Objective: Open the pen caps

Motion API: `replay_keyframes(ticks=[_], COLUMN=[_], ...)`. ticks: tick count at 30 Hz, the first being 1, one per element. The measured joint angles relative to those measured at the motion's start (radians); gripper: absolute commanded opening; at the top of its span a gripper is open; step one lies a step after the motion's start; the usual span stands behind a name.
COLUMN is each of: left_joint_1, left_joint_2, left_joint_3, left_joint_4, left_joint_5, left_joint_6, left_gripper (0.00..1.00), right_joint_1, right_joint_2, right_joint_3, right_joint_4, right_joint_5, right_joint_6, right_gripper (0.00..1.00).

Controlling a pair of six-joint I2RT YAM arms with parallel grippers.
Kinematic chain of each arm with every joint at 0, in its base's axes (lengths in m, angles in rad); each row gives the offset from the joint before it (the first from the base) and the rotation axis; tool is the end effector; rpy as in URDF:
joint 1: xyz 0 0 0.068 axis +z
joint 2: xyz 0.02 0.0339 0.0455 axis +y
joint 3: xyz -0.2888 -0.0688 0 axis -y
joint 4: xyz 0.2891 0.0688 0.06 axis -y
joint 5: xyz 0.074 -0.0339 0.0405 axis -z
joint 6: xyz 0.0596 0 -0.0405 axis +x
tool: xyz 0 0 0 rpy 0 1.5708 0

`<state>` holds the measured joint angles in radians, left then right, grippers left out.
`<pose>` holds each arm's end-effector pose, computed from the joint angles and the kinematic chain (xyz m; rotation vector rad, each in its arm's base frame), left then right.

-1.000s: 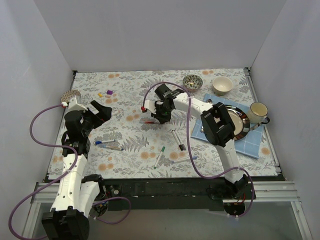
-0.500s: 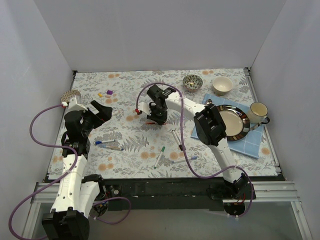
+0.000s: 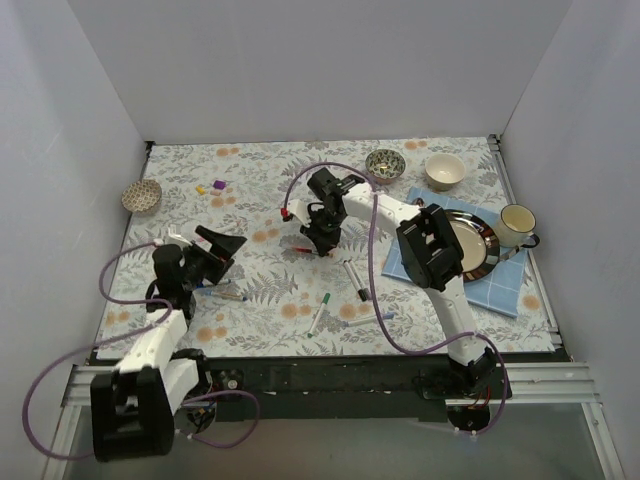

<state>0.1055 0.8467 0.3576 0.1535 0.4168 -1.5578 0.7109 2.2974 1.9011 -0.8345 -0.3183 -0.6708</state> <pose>0.2346 0.0006 0.2047 -1.3428 1.6518 -1.3257 0.4010 0.3699 0.1500 -1.8267 2.0895 0.4547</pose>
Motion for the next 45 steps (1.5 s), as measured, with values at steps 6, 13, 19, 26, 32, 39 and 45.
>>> replay_keyframes(ticks=[6,13,19,26,32,39,45], left_joint_1=[-0.079,-0.245,-0.323,-0.387,-0.41,-0.423,-0.428], left_joint_2=[0.319,0.462,0.588,0.637,0.663,0.668,0.666], left_joint_3=[-0.094,0.035,0.096,0.167,0.186,0.186,0.187], left_joint_4=[0.216,0.359,0.345,0.306,0.291,0.286,0.298], left_joint_5=[0.082,0.024,-0.069,-0.148,-0.171,-0.182,-0.184], left_joint_6=[-0.233,-0.281,-0.291,-0.289,-0.287,-0.285,-0.259], left_gripper=[0.98,0.98,0.9,0.56,0.39,0.0,0.0], right_joint_1=[-0.055,-0.068,-0.068,-0.068,-0.068,-0.068,-0.069], right_joint_2=[-0.049,-0.063,-0.064,-0.064,-0.064,-0.064,-0.064], right_joint_3=[-0.092,-0.098,-0.098,-0.098,-0.098,-0.098,-0.099], right_joint_4=[-0.002,-0.001,-0.002,-0.002,-0.001,0.004,0.004], right_joint_5=[-0.177,-0.33,-0.424,-0.478,-0.497,-0.504,-0.525], right_joint_6=[0.053,0.092,0.114,0.129,0.149,0.171,0.162], right_gripper=[0.01,0.01,0.01,0.01,0.01,0.01,0.57])
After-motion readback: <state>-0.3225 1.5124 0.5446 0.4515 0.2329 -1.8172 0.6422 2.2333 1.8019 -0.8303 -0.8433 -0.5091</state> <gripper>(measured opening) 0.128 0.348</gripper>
